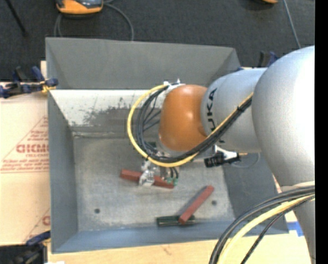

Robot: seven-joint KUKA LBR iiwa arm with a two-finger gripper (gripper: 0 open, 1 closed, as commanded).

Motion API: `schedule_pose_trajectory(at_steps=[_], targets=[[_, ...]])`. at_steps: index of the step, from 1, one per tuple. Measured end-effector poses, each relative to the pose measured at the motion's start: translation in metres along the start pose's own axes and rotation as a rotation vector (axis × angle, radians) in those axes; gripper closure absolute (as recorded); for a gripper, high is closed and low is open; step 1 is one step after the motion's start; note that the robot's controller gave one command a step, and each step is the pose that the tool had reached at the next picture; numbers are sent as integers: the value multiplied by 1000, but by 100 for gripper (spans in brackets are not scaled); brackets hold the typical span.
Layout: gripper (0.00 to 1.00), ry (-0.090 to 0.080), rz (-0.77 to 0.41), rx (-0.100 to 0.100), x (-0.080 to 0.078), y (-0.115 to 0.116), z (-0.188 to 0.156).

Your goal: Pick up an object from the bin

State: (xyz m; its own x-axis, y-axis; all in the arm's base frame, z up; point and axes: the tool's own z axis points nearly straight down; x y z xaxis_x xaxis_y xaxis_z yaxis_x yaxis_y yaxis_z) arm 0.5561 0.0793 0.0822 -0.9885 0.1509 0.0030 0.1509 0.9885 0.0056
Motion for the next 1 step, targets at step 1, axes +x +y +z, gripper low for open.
schedule_pose_trajectory(at_steps=[1], targets=[[100,1,0,4,2,-2,-14]])
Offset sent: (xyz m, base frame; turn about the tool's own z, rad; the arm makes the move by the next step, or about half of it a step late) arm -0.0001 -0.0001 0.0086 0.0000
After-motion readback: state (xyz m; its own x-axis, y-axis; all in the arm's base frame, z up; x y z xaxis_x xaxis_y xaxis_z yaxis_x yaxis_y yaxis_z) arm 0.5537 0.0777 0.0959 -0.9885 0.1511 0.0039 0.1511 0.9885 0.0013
